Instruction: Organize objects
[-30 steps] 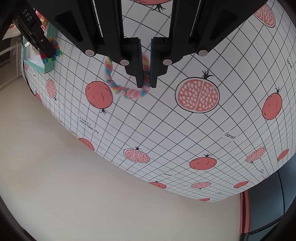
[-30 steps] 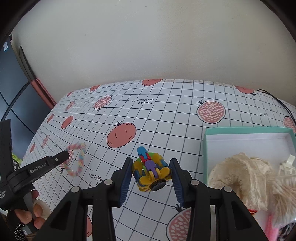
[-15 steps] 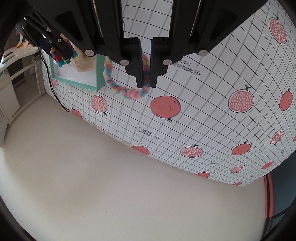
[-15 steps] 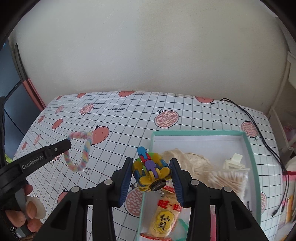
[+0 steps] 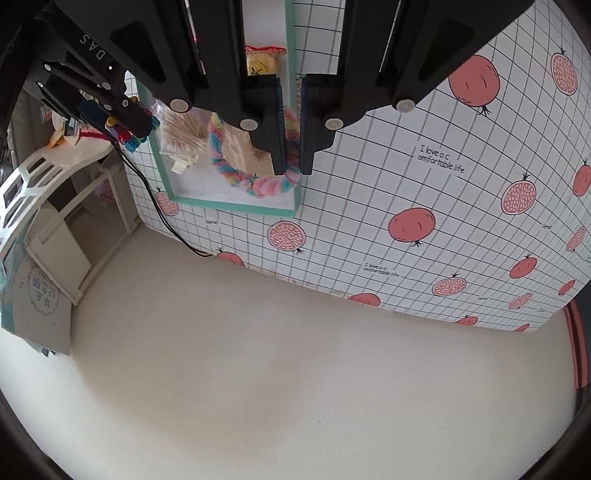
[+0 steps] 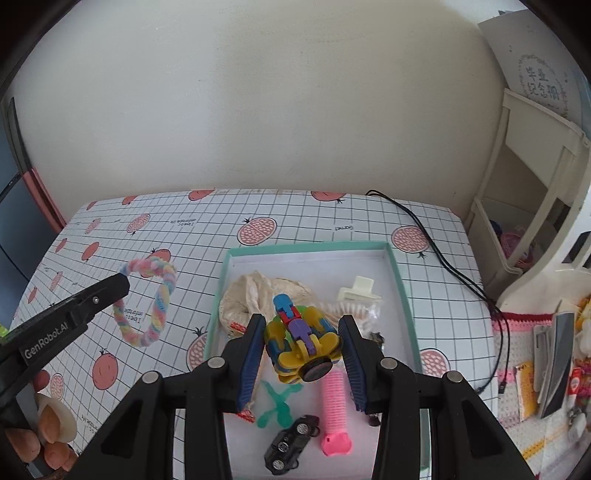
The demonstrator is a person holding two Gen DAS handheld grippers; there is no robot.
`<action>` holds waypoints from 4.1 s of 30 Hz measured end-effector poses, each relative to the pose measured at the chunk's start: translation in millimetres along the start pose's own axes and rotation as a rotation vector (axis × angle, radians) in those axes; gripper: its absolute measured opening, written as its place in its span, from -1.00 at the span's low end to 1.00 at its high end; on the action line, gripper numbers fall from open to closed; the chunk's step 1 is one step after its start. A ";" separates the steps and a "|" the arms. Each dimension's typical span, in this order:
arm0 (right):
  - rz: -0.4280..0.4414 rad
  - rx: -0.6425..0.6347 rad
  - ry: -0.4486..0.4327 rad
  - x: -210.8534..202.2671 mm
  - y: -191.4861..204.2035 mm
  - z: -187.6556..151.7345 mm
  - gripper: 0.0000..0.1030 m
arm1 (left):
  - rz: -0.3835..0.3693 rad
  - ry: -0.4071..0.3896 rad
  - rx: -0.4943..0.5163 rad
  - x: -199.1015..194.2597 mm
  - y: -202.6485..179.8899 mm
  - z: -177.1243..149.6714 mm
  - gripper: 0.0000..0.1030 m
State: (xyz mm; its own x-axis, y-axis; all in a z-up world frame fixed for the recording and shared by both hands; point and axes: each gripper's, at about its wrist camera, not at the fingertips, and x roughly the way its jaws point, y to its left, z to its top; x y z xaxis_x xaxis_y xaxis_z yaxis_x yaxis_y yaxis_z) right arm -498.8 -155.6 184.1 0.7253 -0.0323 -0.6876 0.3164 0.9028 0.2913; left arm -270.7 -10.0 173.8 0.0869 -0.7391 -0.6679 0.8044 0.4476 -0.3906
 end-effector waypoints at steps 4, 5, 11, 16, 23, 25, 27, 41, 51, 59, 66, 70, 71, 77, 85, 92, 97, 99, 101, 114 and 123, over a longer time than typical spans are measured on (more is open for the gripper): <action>-0.035 -0.010 0.027 -6.8 -13.9 -13.2 -0.16 | -0.023 0.043 0.040 1.0 -23.0 -21.6 -0.87; -0.040 -0.008 0.036 -7.8 -17.2 -17.2 -0.16 | -0.028 0.052 0.051 1.1 -28.1 -26.5 -0.87; -0.063 -0.002 0.089 -8.5 -33.1 -39.6 -0.16 | -0.037 0.070 0.110 -6.6 -50.8 -47.3 -0.87; -0.080 -0.003 0.151 0.0 -40.6 -55.5 -0.16 | -0.030 0.118 0.134 -1.4 -58.7 -65.4 -0.87; -0.104 -0.041 0.232 19.8 -44.6 -72.1 -0.16 | 0.009 0.198 0.159 19.6 -60.9 -85.1 -0.87; -0.115 -0.051 0.257 27.2 -46.2 -75.8 -0.16 | 0.011 0.222 0.154 25.7 -59.1 -89.1 -0.87; -0.127 -0.058 0.279 33.2 -48.4 -80.0 -0.16 | 0.011 0.243 0.154 30.8 -59.1 -92.8 -0.87; -0.148 -0.094 0.354 51.5 -52.3 -94.5 -0.15 | 0.064 0.323 0.225 50.9 -66.8 -112.6 -0.85; -0.132 -0.098 0.354 52.1 -56.5 -96.2 -0.15 | 0.076 0.332 0.247 53.2 -68.9 -114.7 -0.85; -0.119 -0.110 0.331 45.7 -52.5 -93.4 0.08 | 0.064 0.306 0.283 43.1 -74.2 -110.7 -0.42; -0.112 -0.103 0.308 29.8 -48.5 -95.1 0.08 | 0.050 0.263 0.265 21.7 -69.3 -105.9 -0.37; -0.095 -0.087 0.285 14.0 -43.9 -98.1 0.08 | 0.049 0.220 0.281 4.8 -68.3 -106.1 -0.10; -0.093 -0.084 0.281 10.6 -42.9 -99.3 0.08 | 0.046 0.209 0.285 0.2 -68.2 -106.3 -0.05; -0.082 -0.066 0.260 -7.7 -38.9 -108.9 0.14 | 0.031 0.164 0.279 -24.5 -64.4 -112.9 -0.01; -0.071 0.002 0.261 -24.9 -49.0 -125.7 0.31 | 0.096 0.144 0.253 -40.1 -51.6 -125.8 0.12; -0.058 0.017 0.264 -31.5 -52.1 -133.8 0.47 | 0.076 0.126 0.184 -51.1 -27.9 -129.1 0.27; -0.055 0.004 0.257 -35.5 -49.5 -137.0 0.56 | 0.076 0.086 0.154 -59.4 -15.4 -129.3 0.71; -0.058 -0.005 0.256 -36.4 -47.0 -138.6 0.60 | 0.085 0.077 0.150 -61.7 -12.2 -129.2 0.73; -0.058 -0.011 0.255 -37.3 -45.3 -140.0 0.81 | 0.086 0.072 0.141 -63.3 -8.6 -129.8 0.81; -0.091 -0.042 0.238 -44.6 -39.4 -146.6 1.00 | 0.120 0.102 0.152 -60.9 3.1 -143.8 0.97; -0.101 -0.050 0.219 -52.3 -37.6 -148.1 1.00 | 0.154 0.119 0.146 -59.9 10.5 -149.6 0.97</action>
State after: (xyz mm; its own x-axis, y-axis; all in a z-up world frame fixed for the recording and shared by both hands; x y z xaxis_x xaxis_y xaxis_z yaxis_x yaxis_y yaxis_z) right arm -639.2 -124.3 110.6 0.5400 -0.0341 -0.8410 0.3457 0.9200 0.1846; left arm -355.4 114.3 114.9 0.1522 -0.5993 -0.7859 0.8644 0.4662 -0.1882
